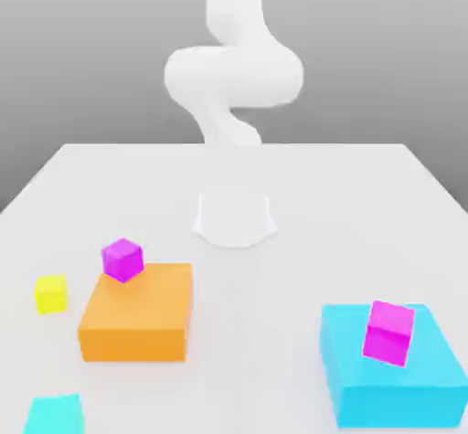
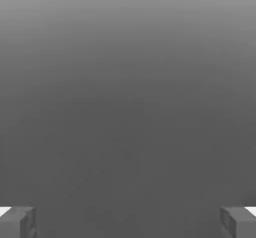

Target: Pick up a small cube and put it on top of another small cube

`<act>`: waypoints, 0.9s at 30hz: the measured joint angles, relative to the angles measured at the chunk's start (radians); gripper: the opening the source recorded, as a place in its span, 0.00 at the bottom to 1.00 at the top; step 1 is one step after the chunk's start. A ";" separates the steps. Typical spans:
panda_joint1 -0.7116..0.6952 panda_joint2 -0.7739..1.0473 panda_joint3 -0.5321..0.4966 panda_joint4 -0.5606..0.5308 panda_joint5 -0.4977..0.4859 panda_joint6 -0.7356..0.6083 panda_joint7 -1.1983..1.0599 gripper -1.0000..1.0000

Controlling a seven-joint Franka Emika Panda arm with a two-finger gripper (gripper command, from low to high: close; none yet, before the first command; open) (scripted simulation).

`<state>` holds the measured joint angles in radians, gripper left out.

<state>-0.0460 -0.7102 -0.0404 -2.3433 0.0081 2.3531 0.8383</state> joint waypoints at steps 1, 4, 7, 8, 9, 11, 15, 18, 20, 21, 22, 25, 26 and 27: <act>-0.020 0.040 -0.018 -0.019 0.004 0.024 0.017 0.50; -0.077 0.152 -0.070 -0.072 0.015 0.090 0.064 0.50; -0.133 0.260 -0.120 -0.125 0.027 0.154 0.108 0.50; -0.152 0.296 -0.138 -0.142 0.032 0.175 0.122 0.50; -0.170 0.332 -0.155 -0.159 0.037 0.197 0.137 0.50; -0.207 0.405 -0.189 -0.194 0.047 0.239 0.165 0.50; -0.279 0.550 -0.258 -0.263 0.070 0.325 0.219 0.50; -0.355 0.660 -0.309 -0.315 0.094 0.388 0.255 0.50; -0.397 0.733 -0.333 -0.350 0.113 0.430 0.277 0.50; -0.419 0.770 -0.345 -0.367 0.123 0.452 0.287 0.50; -0.432 0.807 -0.346 -0.376 0.142 0.474 0.286 0.50; -0.491 0.916 -0.276 -0.365 0.249 0.550 0.216 0.50; -0.522 0.952 -0.237 -0.358 0.285 0.576 0.189 0.50; -0.551 0.987 -0.200 -0.349 0.322 0.601 0.161 0.50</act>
<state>-0.5974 0.2770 -0.2402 -2.6922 0.3305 2.9545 0.9994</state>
